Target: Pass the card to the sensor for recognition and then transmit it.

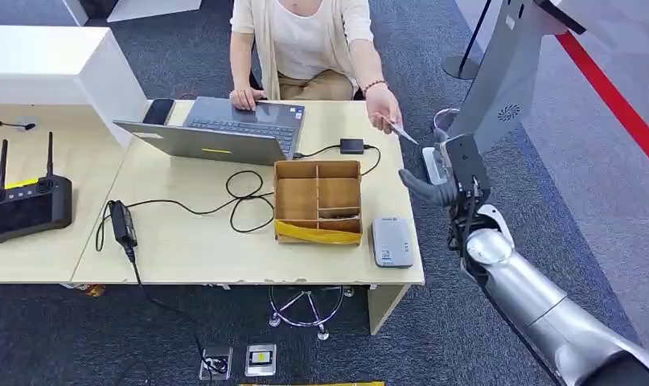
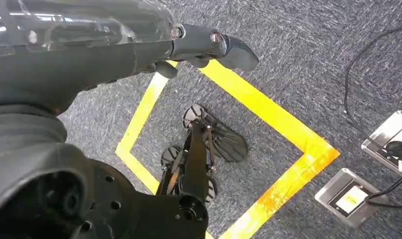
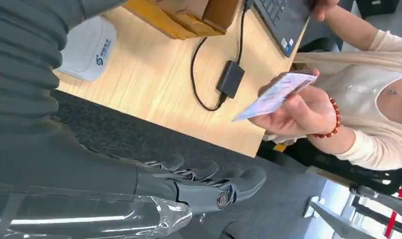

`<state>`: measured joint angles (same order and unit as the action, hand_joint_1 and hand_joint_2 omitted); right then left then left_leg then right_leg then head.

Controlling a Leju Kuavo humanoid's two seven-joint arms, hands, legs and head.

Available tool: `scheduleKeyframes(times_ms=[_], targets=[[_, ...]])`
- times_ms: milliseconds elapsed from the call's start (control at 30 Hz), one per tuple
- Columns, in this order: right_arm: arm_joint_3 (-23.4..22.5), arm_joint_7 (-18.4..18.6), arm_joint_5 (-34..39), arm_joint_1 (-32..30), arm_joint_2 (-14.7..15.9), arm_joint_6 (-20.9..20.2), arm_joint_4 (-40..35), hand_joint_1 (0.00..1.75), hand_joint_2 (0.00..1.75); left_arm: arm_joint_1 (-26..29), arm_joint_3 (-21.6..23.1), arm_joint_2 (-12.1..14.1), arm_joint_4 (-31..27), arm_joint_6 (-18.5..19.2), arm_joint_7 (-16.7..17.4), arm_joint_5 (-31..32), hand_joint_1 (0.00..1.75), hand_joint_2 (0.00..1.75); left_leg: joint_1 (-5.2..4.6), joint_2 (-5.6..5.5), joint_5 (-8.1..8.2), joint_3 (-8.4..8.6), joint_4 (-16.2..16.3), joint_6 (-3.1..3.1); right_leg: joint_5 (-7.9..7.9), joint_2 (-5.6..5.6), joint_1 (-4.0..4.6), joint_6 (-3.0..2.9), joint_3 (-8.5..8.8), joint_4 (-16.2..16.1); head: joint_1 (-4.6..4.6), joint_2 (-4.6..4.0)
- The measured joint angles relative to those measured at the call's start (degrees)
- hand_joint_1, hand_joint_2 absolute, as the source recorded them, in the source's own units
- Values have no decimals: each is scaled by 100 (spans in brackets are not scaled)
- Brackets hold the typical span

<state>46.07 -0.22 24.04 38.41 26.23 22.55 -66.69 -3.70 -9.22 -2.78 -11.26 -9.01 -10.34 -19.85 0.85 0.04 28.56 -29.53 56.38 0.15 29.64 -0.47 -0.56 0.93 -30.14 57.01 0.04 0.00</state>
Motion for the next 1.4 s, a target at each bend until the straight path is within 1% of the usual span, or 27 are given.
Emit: scheduleKeyframes(times_ms=[133, 167, 267, 300, 367, 400, 433, 500, 567, 700, 1033, 1200, 1400], targets=[[105, 140, -342, 36, 0, 134, 0, 0, 175, 0, 11, 0, 0, 2, 0, -15, 0, 0, 0, 0, 0, 0, 0, 0, 0, 1, 0, 0, -1, 0, 0, 0], [151, 283, -640, 65, 0, 221, 0, 0, 175, 0, 22, 0, 0, 2, 0, -17, 0, 0, 0, 0, 0, 0, 0, 0, 0, 1, 0, 0, -1, 0, 2, 0], [438, 1020, -2343, 246, 7, 553, 0, 0, 175, 1, 63, 0, 0, 0, 0, -37, 0, 0, 0, 3, 0, 1, 0, 0, -1, 8, 0, -1, -2, 0, 2, 0], [558, 1319, -2997, 317, 7, 621, 0, 0, 175, 0, 72, 2, 0, -2, 0, -39, 0, 0, 1, 3, 0, 2, 0, 0, -1, 9, 1, -1, -2, 0, 0, 0], [717, 1789, -4039, 404, 4, 654, -4, 0, 175, 0, 103, 0, 0, -9, 0, -42, 0, 0, 1, 2, 0, 2, 0, 0, -1, 3, 1, -1, -2, 0, 0, 0], [808, 1975, -4443, 437, 2, 652, -4, 0, 175, 1, 107, 0, 0, -11, 0, -44, 0, 0, 1, 1, 0, 0, 0, 0, 0, 1, 1, -1, -1, 1, 2, 0], [885, 2076, -4681, 467, 2, 651, -4, 0, 175, 3, 111, 0, 0, -9, 0, -44, 0, 0, 1, 1, 0, 0, 0, 0, 0, 2, 1, -1, -1, 1, 0, 0], [1011, 2200, -4965, 518, 0, 645, -4, 0, 175, 2, 149, 0, 0, -11, 0, -44, 0, 0, 0, 1, 0, 0, 0, 0, -1, 3, 1, -1, -2, 1, 0, 0], [1130, 2271, -5110, 569, 0, 621, -4, 0, 175, 2, 192, 0, 0, -18, 11, -46, 0, 0, 0, 1, 0, 0, 0, 0, 0, 3, 1, -1, -2, 1, 2, 0], [1276, 2293, -5189, 617, 0, 525, -4, 0, 175, 2, 243, 0, 0, -72, 68, -61, 0, 0, 0, 1, 0, 0, 0, 0, 0, 2, 0, -1, -2, 0, 2, 0], [1550, 2254, -5112, 660, 0, 450, -4, 0, 175, 4, 352, 0, 0, -103, 96, -114, 0, 0, 0, 1, 0, 0, 0, 0, 0, 3, 1, -1, -2, 1, 2, 0], [1646, 2171, -5077, 688, -7, 450, 0, 0, 175, 4, 387, 0, 0, -111, 101, -138, 0, 0, 0, 1, 0, -1, 0, 0, 0, 3, 1, -1, -2, 0, 0, 0], [1725, 2157, -5036, 730, -28, 453, 35, 0, 175, 4, 437, 0, 0, -114, 116, -146, 0, 0, 0, 1, 0, -1, 0, 0, 0, 2, 0, -1, -2, 0, 2, 0]])
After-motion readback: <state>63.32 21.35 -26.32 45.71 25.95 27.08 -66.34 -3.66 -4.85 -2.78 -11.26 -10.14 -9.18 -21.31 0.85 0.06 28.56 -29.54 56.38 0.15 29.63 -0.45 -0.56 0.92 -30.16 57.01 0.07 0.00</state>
